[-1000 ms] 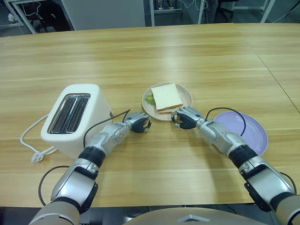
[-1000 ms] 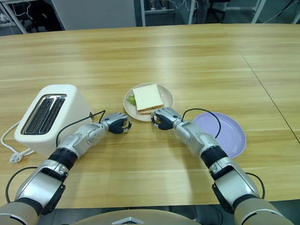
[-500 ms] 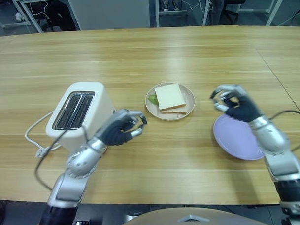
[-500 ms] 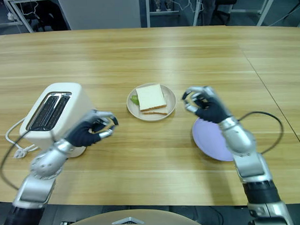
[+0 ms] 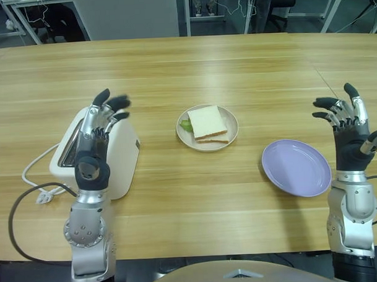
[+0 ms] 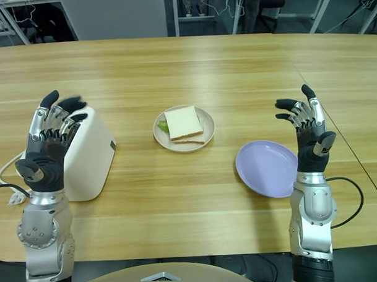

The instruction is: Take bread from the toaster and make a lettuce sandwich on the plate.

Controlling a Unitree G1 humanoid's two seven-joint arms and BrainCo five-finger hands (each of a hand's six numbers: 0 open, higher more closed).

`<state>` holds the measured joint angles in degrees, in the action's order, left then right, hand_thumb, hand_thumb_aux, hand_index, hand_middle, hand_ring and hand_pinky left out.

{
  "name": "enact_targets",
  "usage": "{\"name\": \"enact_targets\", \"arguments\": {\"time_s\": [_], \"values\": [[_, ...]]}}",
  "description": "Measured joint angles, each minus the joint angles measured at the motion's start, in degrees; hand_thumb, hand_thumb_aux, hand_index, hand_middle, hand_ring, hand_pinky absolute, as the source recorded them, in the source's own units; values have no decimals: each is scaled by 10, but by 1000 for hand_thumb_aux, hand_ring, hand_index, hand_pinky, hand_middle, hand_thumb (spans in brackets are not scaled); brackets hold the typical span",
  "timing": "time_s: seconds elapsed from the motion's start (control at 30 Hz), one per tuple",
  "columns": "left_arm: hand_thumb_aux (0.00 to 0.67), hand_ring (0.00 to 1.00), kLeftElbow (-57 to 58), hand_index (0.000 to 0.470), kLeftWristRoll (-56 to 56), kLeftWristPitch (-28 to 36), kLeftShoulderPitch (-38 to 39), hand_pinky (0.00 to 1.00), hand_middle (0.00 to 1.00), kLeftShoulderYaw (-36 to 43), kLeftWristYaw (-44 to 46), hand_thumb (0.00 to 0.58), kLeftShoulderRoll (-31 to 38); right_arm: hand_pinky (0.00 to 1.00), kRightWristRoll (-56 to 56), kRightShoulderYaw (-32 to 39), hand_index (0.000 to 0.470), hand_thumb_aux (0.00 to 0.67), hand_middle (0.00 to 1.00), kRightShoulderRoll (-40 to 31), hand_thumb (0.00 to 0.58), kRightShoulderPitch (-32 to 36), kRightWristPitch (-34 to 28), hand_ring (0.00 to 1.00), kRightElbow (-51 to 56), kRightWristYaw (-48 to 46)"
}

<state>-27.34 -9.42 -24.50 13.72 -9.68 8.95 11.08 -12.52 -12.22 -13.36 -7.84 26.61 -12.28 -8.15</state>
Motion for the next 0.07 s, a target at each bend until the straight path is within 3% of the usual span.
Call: {"name": "enact_targets", "arguments": {"time_s": [0.07], "values": [[0, 0, 19, 0, -26, -3, -1, 0, 0, -2, 8, 0, -4, 0, -10, 2, 0, 0, 0, 5, 0, 0, 5, 0, 7, -13]]}}
